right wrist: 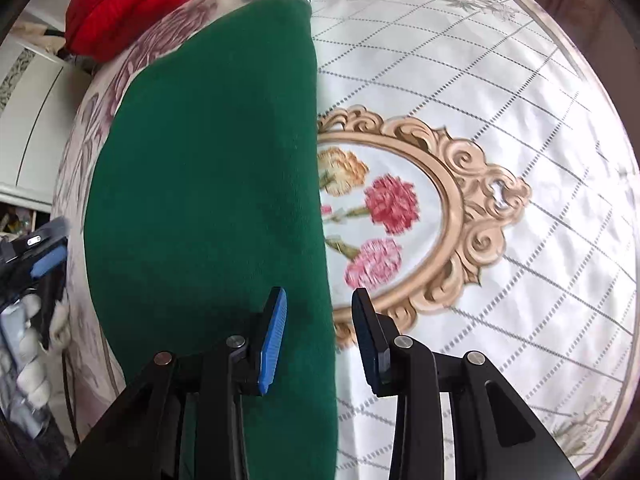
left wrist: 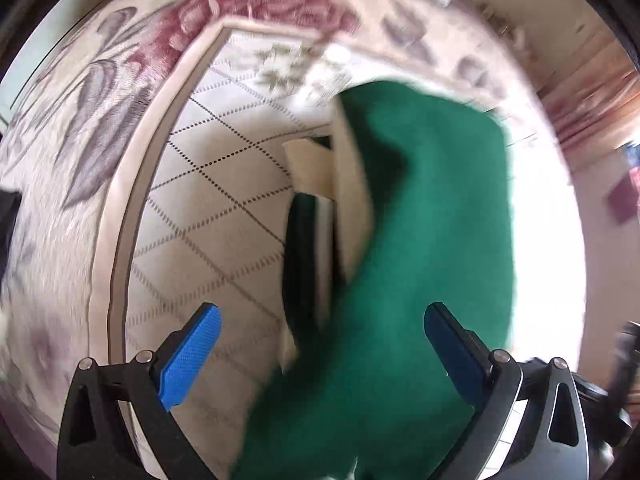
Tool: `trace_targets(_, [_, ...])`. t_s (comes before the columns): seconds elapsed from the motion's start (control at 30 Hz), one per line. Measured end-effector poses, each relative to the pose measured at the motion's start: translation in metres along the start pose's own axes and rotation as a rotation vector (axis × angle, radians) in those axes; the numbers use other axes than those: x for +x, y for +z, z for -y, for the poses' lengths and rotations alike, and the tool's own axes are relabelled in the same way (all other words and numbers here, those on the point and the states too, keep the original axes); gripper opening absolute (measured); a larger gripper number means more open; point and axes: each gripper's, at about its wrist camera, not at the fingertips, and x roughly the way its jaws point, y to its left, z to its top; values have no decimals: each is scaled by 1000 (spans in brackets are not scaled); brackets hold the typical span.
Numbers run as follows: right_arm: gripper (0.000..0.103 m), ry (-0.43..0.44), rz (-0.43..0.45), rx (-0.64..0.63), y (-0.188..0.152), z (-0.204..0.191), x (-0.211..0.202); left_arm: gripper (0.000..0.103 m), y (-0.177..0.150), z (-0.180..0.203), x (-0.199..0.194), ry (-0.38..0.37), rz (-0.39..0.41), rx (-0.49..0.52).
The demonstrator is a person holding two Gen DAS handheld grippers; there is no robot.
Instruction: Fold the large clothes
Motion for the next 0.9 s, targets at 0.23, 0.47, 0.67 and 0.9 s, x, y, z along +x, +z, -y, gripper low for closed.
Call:
trace_targets(0.23, [39, 27, -46, 99, 17, 13, 52, 37, -8, 34, 36, -42, -1, 158])
trace_targets(0.47, [39, 131, -73, 182, 24, 33, 65, 15, -16, -18, -5, -418, 22, -82])
trace_targets(0.67, [42, 119, -94, 71, 39, 4, 64, 22, -30, -70, 26, -427, -62, -324])
trace_targets(0.9, [45, 188, -51, 108, 62, 1, 48, 47, -8, -54, -34, -367, 20, -261])
